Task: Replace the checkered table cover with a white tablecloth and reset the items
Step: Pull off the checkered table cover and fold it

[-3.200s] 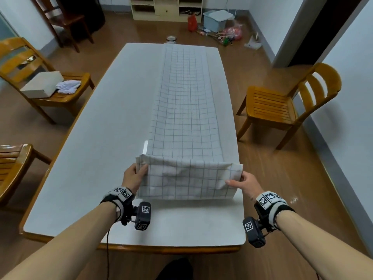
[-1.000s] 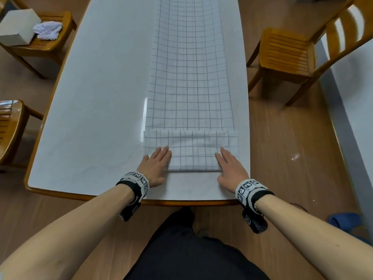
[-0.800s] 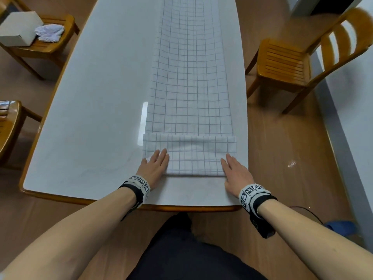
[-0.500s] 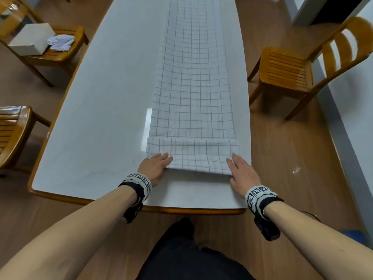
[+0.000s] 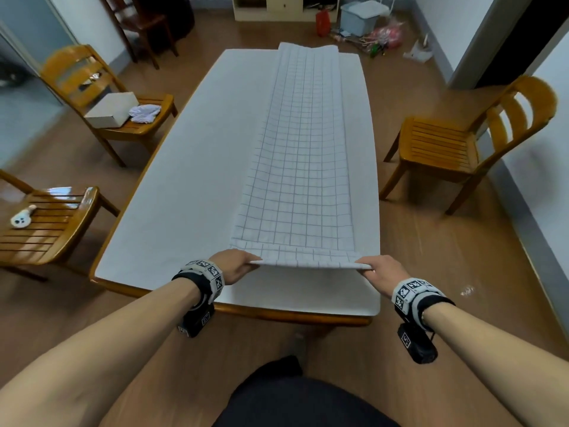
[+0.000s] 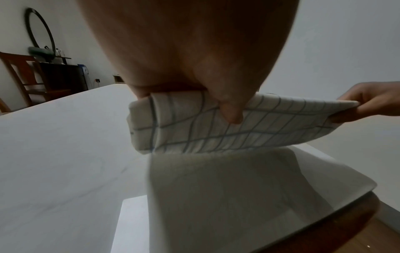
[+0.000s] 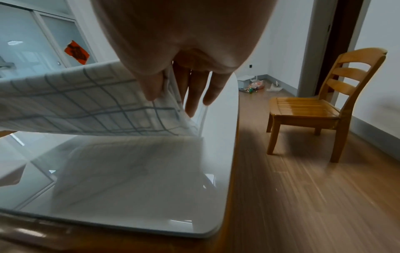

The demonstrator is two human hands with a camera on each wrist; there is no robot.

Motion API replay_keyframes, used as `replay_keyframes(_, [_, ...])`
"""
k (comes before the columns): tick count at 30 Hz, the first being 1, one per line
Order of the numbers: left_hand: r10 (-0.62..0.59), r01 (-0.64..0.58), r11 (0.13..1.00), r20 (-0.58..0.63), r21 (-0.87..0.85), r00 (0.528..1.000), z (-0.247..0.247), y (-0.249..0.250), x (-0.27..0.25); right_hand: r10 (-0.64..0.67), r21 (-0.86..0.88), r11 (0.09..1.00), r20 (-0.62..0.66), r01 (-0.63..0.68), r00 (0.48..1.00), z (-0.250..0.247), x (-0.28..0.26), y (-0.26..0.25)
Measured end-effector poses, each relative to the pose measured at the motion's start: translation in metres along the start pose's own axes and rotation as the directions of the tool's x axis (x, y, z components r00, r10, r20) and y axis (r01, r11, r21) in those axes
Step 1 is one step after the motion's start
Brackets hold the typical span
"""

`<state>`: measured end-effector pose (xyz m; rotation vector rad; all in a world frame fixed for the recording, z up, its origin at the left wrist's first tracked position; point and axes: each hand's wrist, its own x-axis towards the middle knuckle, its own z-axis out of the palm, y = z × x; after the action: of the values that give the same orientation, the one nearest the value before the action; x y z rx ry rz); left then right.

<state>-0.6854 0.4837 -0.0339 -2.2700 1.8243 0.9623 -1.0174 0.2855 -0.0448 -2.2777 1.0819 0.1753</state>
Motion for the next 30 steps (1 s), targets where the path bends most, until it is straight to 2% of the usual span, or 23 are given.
replay_keyframes(6, [-0.002,0.002,0.997,0.003,-0.072,1.000,0.009,0.015,-0.022,0.011,-0.056,0.998,0.112,-0.005,0.994,-0.011,-0.026,0.003])
replay_keyframes(12, [-0.072,0.065,0.997,-0.152,-0.051,0.986,0.002,0.014,-0.017,0.046,0.042,0.998,0.018,-0.047,0.999,-0.021,-0.022,0.006])
replay_keyframes(16, [-0.089,0.080,0.995,-0.194,-0.054,0.977,-0.010,0.008,-0.003,0.071,0.132,0.989,-0.015,-0.069,0.997,-0.021,-0.001,0.006])
replay_keyframes(20, [-0.096,0.083,0.994,-0.219,-0.067,0.971,-0.022,-0.003,0.022,0.132,0.253,0.961,-0.054,-0.114,0.990,-0.019,0.025,0.008])
replay_keyframes(26, [-0.140,0.116,0.988,-0.265,-0.103,0.954,-0.031,-0.026,0.065,0.324,0.405,0.876,-0.090,-0.262,0.942,-0.005,0.069,0.018])
replay_keyframes(30, [-0.079,0.031,0.991,-0.382,-0.130,0.921,-0.019,-0.042,0.088,0.405,0.381,0.861,-0.112,-0.337,0.908,0.010,0.091,0.020])
